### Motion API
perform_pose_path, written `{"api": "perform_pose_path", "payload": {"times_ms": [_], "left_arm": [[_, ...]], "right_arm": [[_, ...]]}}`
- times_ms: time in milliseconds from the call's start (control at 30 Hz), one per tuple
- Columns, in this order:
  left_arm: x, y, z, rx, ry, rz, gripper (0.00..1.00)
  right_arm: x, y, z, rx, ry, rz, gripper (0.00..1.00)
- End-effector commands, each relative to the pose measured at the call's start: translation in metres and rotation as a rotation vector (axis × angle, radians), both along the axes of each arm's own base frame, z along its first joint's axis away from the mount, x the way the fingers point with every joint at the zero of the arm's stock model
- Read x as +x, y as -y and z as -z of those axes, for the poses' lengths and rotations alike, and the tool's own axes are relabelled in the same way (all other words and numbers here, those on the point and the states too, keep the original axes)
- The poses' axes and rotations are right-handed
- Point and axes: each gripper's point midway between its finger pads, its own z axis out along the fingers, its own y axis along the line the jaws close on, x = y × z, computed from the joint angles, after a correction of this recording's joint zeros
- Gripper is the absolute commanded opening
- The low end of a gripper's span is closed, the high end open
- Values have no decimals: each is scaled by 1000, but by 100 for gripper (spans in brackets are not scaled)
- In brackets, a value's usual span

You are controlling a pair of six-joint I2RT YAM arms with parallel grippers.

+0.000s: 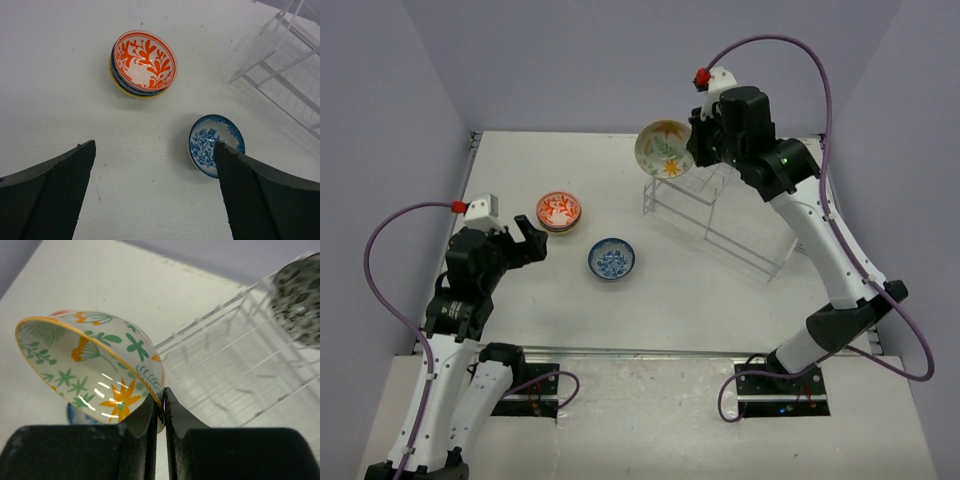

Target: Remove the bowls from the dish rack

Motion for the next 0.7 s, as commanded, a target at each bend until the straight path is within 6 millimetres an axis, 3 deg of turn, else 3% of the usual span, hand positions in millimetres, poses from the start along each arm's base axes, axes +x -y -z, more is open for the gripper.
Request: {"api": "perform_pose_path", "payload": {"times_ms": [0, 67, 267, 433, 667], "left_arm": [[3, 2, -11, 0, 52, 12, 100], [2, 2, -12, -2, 55, 10, 100], [1, 2, -15, -3, 71, 14, 100], [-1, 1, -19, -5, 86, 9, 100], [-3, 1, -22, -8, 101, 10, 100]], "right_arm": [[-54, -45, 14, 188, -195, -198, 0], [-83, -71, 51, 210, -338, -333, 0], [-128, -116, 111, 172, -541, -513, 0], [-124, -131, 172, 111, -726, -493, 0], [-106, -136, 228, 21, -835, -390, 0]]}}
